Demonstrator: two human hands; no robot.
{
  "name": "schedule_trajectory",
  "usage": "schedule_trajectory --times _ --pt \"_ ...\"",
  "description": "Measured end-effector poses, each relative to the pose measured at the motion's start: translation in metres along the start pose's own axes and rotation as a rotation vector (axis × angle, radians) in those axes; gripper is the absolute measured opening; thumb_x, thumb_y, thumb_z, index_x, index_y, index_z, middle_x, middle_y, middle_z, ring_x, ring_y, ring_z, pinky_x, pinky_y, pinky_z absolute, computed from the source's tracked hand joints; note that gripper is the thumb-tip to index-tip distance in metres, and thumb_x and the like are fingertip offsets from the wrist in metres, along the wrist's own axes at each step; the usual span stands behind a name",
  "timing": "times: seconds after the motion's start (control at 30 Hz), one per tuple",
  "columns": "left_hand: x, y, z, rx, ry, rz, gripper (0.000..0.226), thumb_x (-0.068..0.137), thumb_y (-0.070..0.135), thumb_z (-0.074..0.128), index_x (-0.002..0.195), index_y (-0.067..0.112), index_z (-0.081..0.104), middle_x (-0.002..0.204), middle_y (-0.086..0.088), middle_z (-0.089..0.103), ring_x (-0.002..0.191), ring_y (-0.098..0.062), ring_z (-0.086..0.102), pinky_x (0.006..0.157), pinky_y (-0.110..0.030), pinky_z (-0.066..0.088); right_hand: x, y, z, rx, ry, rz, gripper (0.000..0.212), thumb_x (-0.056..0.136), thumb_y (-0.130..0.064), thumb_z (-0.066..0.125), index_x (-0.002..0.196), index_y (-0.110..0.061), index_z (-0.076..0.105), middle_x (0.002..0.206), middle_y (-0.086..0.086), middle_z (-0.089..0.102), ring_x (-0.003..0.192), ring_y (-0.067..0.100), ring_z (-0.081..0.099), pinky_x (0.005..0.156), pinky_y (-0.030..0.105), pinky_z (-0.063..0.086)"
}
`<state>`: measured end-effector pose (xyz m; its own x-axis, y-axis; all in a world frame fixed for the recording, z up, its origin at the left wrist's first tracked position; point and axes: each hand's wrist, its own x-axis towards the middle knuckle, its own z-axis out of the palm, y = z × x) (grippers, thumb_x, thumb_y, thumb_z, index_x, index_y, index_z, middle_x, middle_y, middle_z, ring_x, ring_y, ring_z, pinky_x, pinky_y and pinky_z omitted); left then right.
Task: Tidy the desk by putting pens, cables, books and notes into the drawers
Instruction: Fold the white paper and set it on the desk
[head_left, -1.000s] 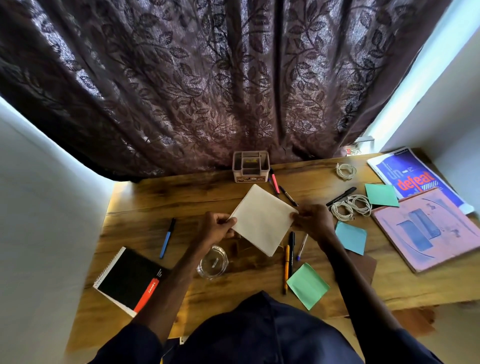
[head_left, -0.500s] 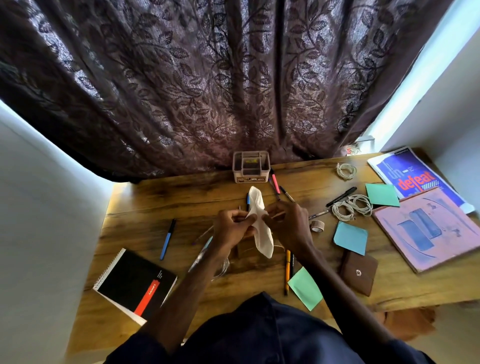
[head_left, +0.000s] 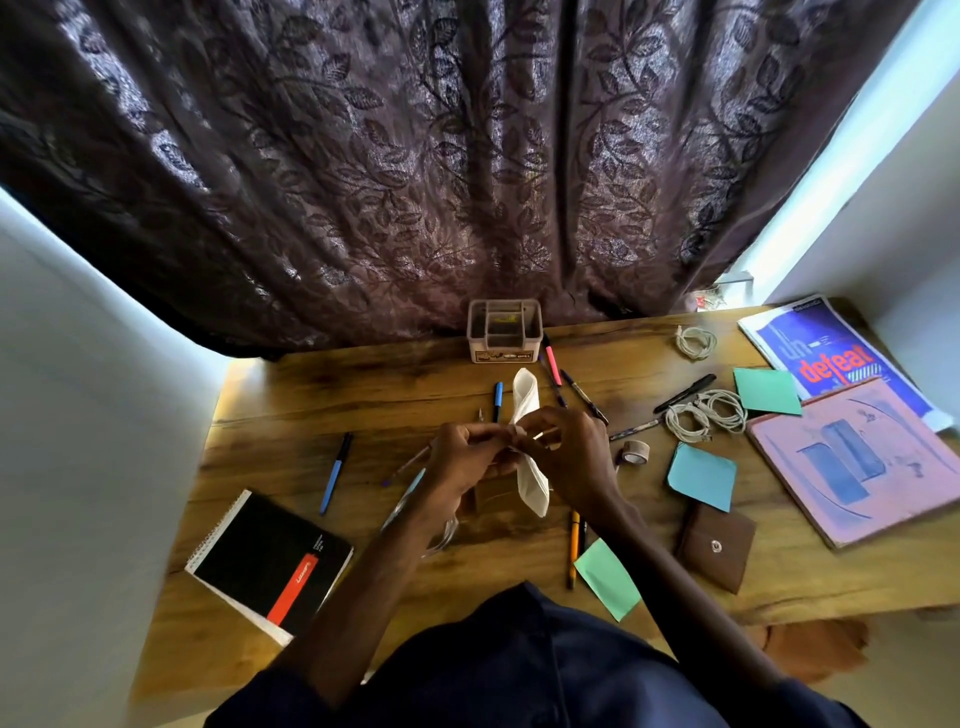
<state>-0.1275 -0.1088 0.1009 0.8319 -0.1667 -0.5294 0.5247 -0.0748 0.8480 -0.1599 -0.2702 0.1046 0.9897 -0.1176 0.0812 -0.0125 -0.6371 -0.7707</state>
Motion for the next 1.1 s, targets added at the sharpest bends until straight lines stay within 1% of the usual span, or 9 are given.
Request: schedule_trajectory --times 0.13,0.23,0.4,0.53,0.73,0.87,1.0,1.07,1.1 --pt "-0.003 0.005 0.0 0.025 0.017 0.025 0.023 0.089 0.019 0.076 0.108 0.007 0.076 0.097 -0.009 0.079 0.085 -0.022 0.077 0.078 -0.035 0.063 0.0 0.0 -0.001 -0.03 -0.011 -0.025 0.017 0.082 -0.033 0.081 0.095 -0.024 0.075 0.093 -0.011 0.076 0.074 -0.006 0.068 0.061 0.021 0.06" --pt "-0.004 0.006 0.001 0.089 0.052 0.071 0.024 0.089 0.019 0.075 0.11 0.007 0.075 0.097 -0.009 0.078 0.08 -0.019 0.077 0.071 -0.029 0.063 0.0 0.001 -0.002 -0.042 -0.003 -0.009 0.018 0.084 -0.028 0.08 0.098 -0.02 0.075 0.097 -0.006 0.077 0.077 -0.001 0.07 0.063 0.025 0.062" --pt "-0.004 0.004 0.003 0.125 0.063 0.082 0.025 0.089 0.02 0.075 0.111 0.007 0.074 0.097 -0.009 0.078 0.081 -0.019 0.077 0.078 -0.038 0.064 0.0 0.002 -0.004 -0.087 0.02 0.002 0.017 0.085 -0.024 0.079 0.101 -0.02 0.075 0.098 -0.005 0.077 0.076 0.001 0.07 0.061 0.024 0.06" --pt "-0.004 0.002 0.004 0.1 0.044 0.067 0.022 0.09 0.018 0.074 0.109 0.007 0.075 0.099 -0.009 0.078 0.084 -0.019 0.077 0.079 -0.038 0.064 -0.003 -0.002 -0.001 -0.075 -0.034 -0.039 0.018 0.085 -0.03 0.079 0.1 -0.022 0.075 0.099 -0.009 0.076 0.076 -0.002 0.069 0.059 0.019 0.058" --pt "-0.005 0.004 0.006 0.113 0.054 0.077 0.021 0.091 0.017 0.072 0.109 0.007 0.075 0.098 -0.009 0.078 0.082 -0.019 0.077 0.075 -0.035 0.064 -0.002 0.001 0.001 -0.056 -0.042 -0.075 0.018 0.084 -0.027 0.079 0.102 -0.022 0.076 0.101 -0.008 0.077 0.078 -0.001 0.071 0.062 0.027 0.062" --pt "-0.004 0.008 0.007 0.061 0.092 0.047 0.023 0.098 0.023 0.065 0.112 0.007 0.073 0.099 -0.011 0.077 0.083 -0.019 0.077 0.075 -0.037 0.064 -0.003 0.003 0.002 -0.095 -0.058 -0.083 0.028 0.083 -0.038 0.08 0.107 -0.024 0.075 0.102 -0.01 0.076 0.078 -0.002 0.069 0.061 0.026 0.061" --pt "-0.004 0.018 0.005 0.195 0.122 0.106 0.032 0.105 0.033 0.049 0.115 0.007 0.067 0.094 -0.012 0.074 0.083 -0.022 0.076 0.073 -0.04 0.064 -0.002 0.004 0.001 -0.138 -0.082 -0.087 0.032 0.08 -0.039 0.083 0.107 -0.026 0.072 0.102 -0.012 0.074 0.081 -0.002 0.067 0.064 0.022 0.057" --pt "-0.005 0.023 0.005 0.366 0.146 0.185 0.037 0.107 0.035 0.043 0.129 0.01 0.059 0.108 -0.012 0.072 0.092 -0.023 0.074 0.075 -0.04 0.064 0.0 0.005 -0.001 -0.131 -0.098 -0.093 0.025 0.081 -0.035 0.082 0.103 -0.028 0.073 0.1 -0.013 0.074 0.079 -0.005 0.066 0.064 0.022 0.058" --pt "-0.005 0.025 0.006 0.468 0.156 0.229 0.041 0.108 0.035 0.041 0.139 0.011 0.052 0.121 -0.012 0.069 0.101 -0.021 0.071 0.075 -0.03 0.061 0.0 0.004 -0.002 -0.131 -0.11 -0.096 0.022 0.082 -0.034 0.082 0.101 -0.029 0.073 0.098 -0.014 0.074 0.079 -0.006 0.066 0.064 0.023 0.059"
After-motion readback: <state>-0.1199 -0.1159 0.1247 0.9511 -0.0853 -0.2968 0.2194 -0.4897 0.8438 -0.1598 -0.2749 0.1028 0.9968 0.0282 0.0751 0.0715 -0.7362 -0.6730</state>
